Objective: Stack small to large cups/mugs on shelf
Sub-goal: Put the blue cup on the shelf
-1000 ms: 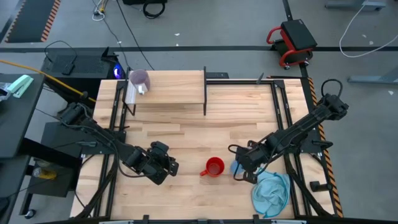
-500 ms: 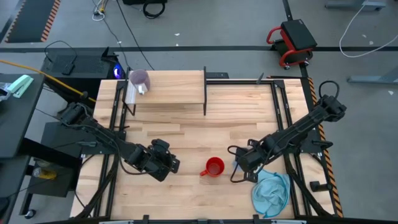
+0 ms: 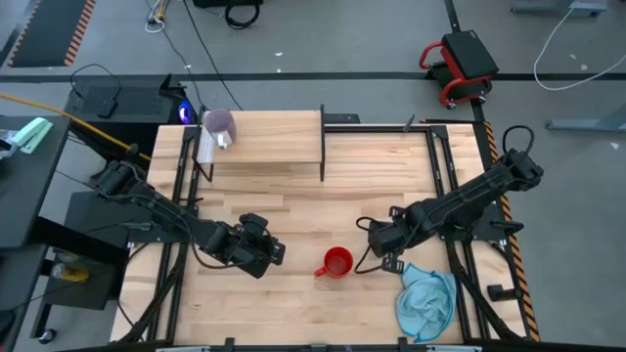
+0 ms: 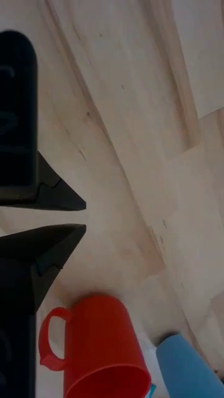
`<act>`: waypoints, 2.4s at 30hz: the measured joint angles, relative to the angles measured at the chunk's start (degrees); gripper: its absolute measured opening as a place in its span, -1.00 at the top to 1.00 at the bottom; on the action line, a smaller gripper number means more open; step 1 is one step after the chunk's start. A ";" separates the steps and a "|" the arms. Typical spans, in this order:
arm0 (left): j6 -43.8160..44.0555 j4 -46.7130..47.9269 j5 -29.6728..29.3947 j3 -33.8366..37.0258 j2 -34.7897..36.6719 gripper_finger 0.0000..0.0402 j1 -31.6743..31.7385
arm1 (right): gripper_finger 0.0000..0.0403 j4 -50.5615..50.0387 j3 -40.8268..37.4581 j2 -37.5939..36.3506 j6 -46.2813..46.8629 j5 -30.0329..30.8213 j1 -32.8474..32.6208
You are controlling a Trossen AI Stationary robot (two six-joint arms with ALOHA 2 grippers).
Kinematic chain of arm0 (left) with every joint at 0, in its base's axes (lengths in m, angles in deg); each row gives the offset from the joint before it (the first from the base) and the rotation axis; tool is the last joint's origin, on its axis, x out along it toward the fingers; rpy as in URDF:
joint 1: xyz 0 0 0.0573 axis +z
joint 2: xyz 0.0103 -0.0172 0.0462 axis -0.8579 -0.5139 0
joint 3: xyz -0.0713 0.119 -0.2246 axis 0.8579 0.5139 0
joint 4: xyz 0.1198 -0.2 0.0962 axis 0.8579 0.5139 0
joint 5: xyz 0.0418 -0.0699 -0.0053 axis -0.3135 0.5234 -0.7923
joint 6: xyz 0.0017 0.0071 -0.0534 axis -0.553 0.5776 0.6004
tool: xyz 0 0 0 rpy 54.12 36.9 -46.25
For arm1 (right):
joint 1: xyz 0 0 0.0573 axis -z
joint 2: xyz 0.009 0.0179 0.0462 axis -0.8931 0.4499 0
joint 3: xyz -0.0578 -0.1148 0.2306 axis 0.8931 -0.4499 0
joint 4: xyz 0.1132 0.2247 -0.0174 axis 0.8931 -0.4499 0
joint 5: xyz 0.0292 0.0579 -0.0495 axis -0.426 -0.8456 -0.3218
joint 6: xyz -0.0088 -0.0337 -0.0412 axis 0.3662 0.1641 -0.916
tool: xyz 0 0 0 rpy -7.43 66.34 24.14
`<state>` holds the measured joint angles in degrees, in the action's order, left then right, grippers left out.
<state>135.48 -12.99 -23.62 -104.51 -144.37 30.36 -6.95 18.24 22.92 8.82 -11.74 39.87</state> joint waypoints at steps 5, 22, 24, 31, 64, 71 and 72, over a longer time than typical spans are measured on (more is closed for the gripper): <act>-0.46 0.02 0.02 0.00 0.00 0.74 0.00 | 1.00 1.01 0.00 0.00 -3.29 -1.12 0.02; -2.91 -0.17 0.70 -0.02 0.02 0.72 1.93 | 0.98 2.19 0.38 4.31 -9.16 -3.86 -0.46; -2.92 -0.22 0.70 -0.02 0.02 0.71 1.93 | 0.98 2.19 0.41 4.69 -9.21 -3.80 -0.46; -3.02 -0.18 0.74 -0.02 0.01 0.73 1.93 | 0.99 2.34 0.31 4.70 -8.75 -3.15 -0.25; -3.41 -0.15 0.72 -0.02 0.01 0.73 1.93 | 0.51 3.88 -0.27 3.64 -6.56 -2.41 -0.22; -3.39 -0.15 0.72 -0.02 0.01 0.69 1.93 | 0.46 3.57 -0.20 3.13 -5.08 -2.32 -0.42; -3.39 -0.16 0.72 -0.02 0.01 0.68 1.93 | 0.46 3.32 -0.08 2.69 -4.82 -2.32 -0.42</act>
<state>132.09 -13.15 -22.90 -104.53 -144.37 32.29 -3.63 18.16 25.61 3.99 -14.07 39.45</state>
